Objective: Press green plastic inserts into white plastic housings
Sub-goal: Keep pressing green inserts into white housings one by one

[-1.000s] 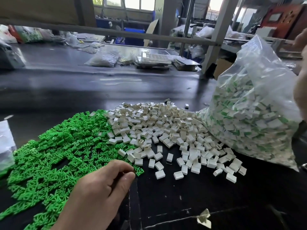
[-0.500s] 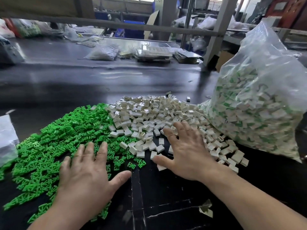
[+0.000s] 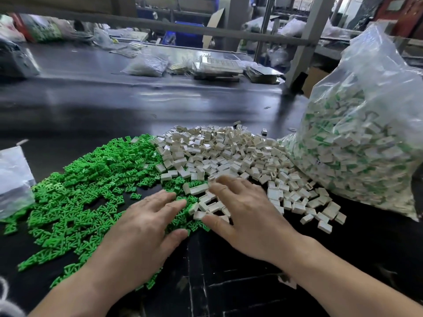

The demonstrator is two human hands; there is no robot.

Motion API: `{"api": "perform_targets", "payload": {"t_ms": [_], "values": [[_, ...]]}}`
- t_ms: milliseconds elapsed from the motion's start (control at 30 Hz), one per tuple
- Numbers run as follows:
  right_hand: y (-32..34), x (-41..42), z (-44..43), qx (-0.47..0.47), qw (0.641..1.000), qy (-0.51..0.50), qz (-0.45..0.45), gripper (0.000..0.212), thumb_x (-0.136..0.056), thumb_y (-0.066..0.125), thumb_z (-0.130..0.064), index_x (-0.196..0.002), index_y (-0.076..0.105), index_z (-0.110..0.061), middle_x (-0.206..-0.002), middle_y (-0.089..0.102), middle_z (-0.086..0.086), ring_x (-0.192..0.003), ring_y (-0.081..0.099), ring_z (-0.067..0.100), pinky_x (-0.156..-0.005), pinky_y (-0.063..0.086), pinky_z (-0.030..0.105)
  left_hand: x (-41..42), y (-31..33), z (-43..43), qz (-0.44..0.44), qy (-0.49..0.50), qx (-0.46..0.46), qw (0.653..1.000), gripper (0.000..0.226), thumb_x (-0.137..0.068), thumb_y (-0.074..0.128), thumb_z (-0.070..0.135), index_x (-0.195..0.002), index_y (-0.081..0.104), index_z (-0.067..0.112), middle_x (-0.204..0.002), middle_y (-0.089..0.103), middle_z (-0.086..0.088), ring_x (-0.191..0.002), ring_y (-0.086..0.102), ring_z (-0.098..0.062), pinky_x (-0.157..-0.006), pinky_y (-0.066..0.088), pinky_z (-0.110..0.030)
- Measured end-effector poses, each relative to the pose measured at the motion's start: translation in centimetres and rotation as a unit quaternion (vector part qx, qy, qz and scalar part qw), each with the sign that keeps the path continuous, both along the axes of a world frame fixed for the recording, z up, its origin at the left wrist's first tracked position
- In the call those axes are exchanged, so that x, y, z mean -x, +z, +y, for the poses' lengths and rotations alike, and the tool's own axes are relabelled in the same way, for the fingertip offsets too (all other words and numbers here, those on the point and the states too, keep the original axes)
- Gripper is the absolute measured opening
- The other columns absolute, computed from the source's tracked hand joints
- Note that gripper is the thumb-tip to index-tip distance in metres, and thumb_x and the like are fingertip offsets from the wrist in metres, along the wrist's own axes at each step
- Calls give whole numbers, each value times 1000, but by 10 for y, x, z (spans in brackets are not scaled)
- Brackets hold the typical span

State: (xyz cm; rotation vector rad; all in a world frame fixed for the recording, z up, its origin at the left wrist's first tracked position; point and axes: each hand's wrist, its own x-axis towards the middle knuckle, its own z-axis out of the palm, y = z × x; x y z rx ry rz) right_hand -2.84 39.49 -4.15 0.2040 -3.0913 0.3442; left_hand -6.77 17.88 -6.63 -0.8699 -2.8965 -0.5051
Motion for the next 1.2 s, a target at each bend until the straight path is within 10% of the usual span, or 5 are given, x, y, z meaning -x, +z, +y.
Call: {"api": "perform_targets", "payload": {"t_ms": [200, 433, 733, 1200], "values": [[7, -4, -5, -127, 985, -78, -84, 82, -81, 42, -84, -142, 38, -29, -140, 40, 3, -130, 31, 29, -103, 36, 49, -2, 11, -5, 25, 98, 111, 989, 92, -64, 27, 92, -139, 42, 40, -129, 48, 13, -120, 41, -11, -101, 34, -35], [-1, -2, -18, -32, 998, -49, -31, 27, -99, 56, -39, -116, 57, -18, -117, 47, 3, -116, 39, 24, -89, 39, 33, -4, 9, 1, 53, 78, 92, 991, 46, -79, 57, 66, -112, 67, 36, -94, 61, 13, -85, 60, -11, -83, 47, -36], [-19, 5, -29, 6, 997, 58, 60, 47, -96, 57, -38, -139, 44, -28, -125, 51, -1, -114, 37, 22, -98, 37, 34, -2, 3, 0, 103, 34, 71, 992, 48, -69, 72, 61, -106, 73, 31, -78, 57, 11, -68, 56, -14, -62, 47, -34], [-23, 10, -23, 151, 971, 30, 181, 16, -91, 72, -15, -105, 66, -11, -92, 65, -5, -84, 58, 10, -73, 48, 22, -2, 2, 9, 135, -11, 2, 991, 12, -90, 61, 31, -78, 61, 28, -74, 53, 12, -68, 50, -13, -64, 41, -33]]}}
